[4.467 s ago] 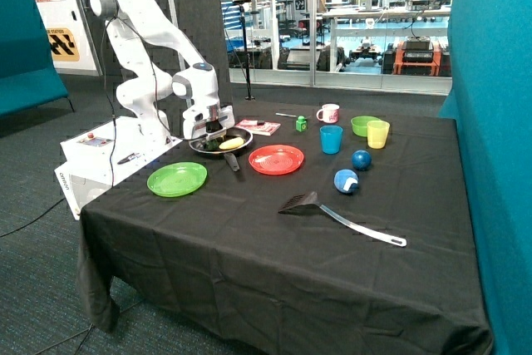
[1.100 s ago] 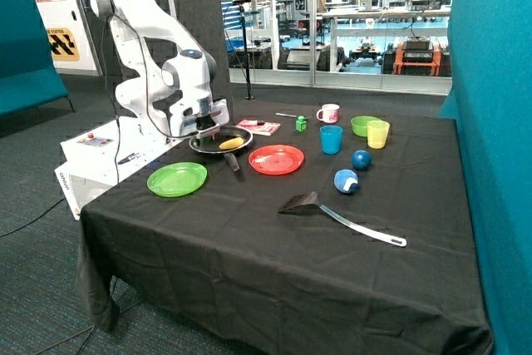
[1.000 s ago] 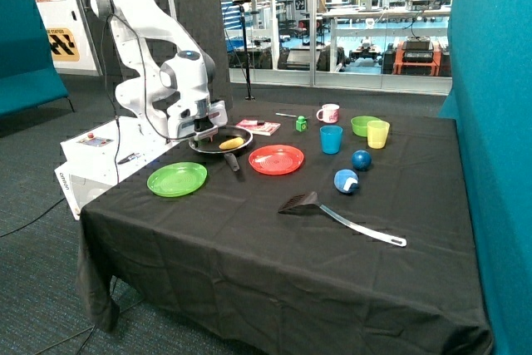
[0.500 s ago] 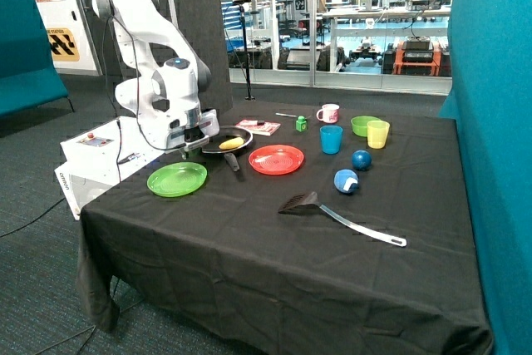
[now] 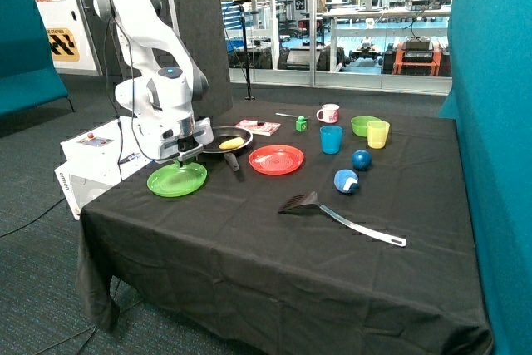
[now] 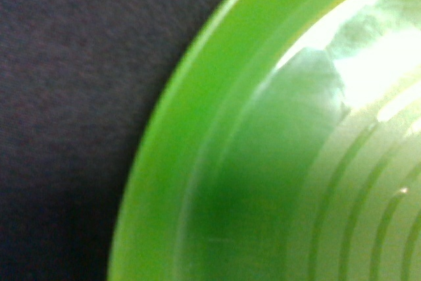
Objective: Serve the vegetables in different plates
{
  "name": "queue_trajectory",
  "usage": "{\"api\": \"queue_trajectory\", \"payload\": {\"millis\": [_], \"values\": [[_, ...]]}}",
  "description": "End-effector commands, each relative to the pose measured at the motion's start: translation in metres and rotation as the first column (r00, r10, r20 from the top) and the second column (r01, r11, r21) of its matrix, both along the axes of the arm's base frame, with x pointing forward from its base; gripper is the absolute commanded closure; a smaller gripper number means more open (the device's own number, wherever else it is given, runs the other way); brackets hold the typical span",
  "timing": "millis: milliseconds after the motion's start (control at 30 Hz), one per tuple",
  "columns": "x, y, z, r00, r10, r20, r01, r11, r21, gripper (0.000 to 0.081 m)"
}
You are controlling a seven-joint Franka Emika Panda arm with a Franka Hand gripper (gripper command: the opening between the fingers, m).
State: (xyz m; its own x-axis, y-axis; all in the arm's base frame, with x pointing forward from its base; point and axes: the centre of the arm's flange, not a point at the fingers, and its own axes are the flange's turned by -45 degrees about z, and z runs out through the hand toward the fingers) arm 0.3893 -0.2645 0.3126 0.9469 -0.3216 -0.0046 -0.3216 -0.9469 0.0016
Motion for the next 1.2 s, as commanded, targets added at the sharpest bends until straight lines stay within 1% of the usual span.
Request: {"api": "queue_trajectory", "payload": {"millis": [0,33,133,167,200,267,367,500,667,700,733,767,833,1167], "values": [[-0.0095,-0.0047,-0.0185,1.0,0.022,0.0049,-0.022,1.0,0.0001,0.0702],[-0.0101,-0.0051,-0.0196,1.0,0.025,0.0049,-0.025,1.0,0.0001,0.0636],[-0.0113,-0.0075,-0.022,0.999,0.034,0.0049,-0.034,0.999,0.0001,0.04],[-0.0115,-0.0084,-0.0224,0.999,0.034,0.0049,-0.034,0.999,0.0001,0.0336],[-0.0112,-0.0096,-0.0221,0.999,0.046,0.0049,-0.046,0.999,0.0001,0.0285],[-0.0112,-0.0104,-0.022,0.999,0.041,0.0049,-0.041,0.999,0.0001,0.0196],[-0.0102,-0.0093,-0.0212,0.999,0.05,0.0049,-0.05,0.999,0.0001,0.0118],[-0.0078,-0.0064,-0.0202,0.998,0.058,0.0049,-0.058,0.998,0.0001,0.0051],[-0.0052,-0.005,-0.0187,0.997,0.072,0.0049,-0.072,0.997,0.0001,0.0006],[-0.0048,-0.005,-0.0186,0.997,0.083,0.0049,-0.083,0.997,0.0001,0.0003],[-0.0048,-0.0044,-0.0189,0.998,0.069,0.0049,-0.069,0.998,0.0001,0.0001],[-0.0043,-0.004,-0.0187,0.996,0.086,0.0049,-0.086,0.996,0.0001,0.0001],[-0.0036,-0.0023,-0.0183,0.995,0.095,0.0049,-0.095,0.995,0.0001,0.0],[-0.0071,-0.0048,-0.0177,0.997,0.081,0.0049,-0.081,0.997,0.0001,0.0]]}}
